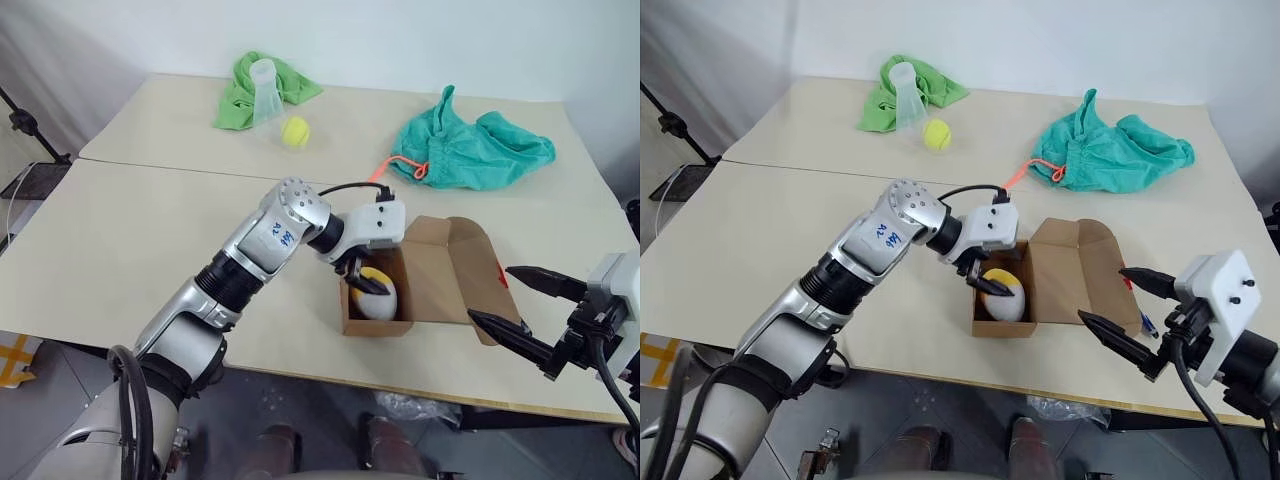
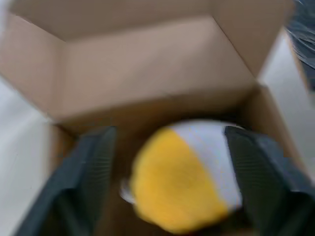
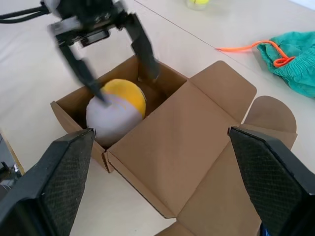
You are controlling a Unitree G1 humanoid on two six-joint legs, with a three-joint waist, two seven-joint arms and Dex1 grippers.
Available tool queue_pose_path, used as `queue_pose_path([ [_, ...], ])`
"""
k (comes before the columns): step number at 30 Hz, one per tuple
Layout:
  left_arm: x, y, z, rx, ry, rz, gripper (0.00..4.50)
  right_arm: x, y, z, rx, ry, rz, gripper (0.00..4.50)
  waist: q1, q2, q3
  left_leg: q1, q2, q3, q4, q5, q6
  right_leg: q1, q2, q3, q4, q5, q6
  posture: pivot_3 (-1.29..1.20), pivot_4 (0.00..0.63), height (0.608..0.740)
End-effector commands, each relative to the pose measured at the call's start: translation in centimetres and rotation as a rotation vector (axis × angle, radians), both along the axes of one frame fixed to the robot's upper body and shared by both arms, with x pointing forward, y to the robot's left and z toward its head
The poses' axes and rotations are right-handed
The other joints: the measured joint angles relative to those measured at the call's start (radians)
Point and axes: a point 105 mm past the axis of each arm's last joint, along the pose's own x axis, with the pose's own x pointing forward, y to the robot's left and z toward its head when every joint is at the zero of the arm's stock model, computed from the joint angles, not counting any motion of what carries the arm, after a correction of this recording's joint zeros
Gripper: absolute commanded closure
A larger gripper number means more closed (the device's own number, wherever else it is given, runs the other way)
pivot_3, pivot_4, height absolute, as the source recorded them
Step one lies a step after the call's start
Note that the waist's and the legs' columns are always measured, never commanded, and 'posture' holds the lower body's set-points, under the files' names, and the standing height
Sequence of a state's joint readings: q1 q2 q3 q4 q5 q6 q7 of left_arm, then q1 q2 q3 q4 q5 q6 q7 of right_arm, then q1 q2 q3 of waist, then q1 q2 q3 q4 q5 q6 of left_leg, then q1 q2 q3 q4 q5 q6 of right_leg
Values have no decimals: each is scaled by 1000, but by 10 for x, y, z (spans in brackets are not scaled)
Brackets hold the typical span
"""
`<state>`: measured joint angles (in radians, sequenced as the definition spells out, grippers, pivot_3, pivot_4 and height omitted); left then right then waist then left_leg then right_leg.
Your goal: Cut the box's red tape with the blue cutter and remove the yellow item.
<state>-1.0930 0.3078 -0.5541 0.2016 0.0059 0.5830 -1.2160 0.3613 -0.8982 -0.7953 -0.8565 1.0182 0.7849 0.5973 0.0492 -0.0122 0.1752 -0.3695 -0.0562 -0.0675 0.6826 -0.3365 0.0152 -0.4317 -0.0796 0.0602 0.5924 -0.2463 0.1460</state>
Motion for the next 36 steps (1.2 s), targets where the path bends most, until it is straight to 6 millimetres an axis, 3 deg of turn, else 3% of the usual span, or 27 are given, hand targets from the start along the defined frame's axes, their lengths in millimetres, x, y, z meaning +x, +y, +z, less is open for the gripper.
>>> queue_pose_path([
  [1,-7,-5,2,65,-45,-45,39,-4,2,8,-8,-61,-12,0,0,0,0,0,0,0,0,0,0,0,0,0,0,0,0,0,150,740],
  [4,-1,-7,-17,153,-87,-43,39,-5,3,6,-4,-63,-25,0,0,0,0,1,0,0,0,0,0,1,0,0,-1,0,0,0,150,740],
  [10,8,-12,-31,226,-190,-83,39,-9,3,5,1,-72,-51,0,1,0,0,1,0,0,0,0,0,1,0,0,-1,0,0,0,150,740],
  [15,3,-20,-20,158,-172,-121,39,-12,2,3,-1,-71,-65,0,0,0,0,1,0,0,0,0,0,1,0,0,-1,0,0,0,150,740],
  [22,2,-13,-5,117,-134,-135,39,-12,0,4,-11,-71,-64,0,0,0,0,1,0,0,0,0,0,1,0,0,-1,0,0,0,150,740],
  [25,3,-8,-4,114,-128,-124,628,-10,-2,6,-21,-71,-53,0,-1,0,0,1,0,0,0,0,0,1,0,0,-1,0,0,0,150,740],
  [36,-3,-7,-12,111,-109,-143,3625,-4,-3,8,-36,-68,-30,0,0,0,0,1,0,0,0,0,0,1,0,0,-1,0,0,0,150,740],
])
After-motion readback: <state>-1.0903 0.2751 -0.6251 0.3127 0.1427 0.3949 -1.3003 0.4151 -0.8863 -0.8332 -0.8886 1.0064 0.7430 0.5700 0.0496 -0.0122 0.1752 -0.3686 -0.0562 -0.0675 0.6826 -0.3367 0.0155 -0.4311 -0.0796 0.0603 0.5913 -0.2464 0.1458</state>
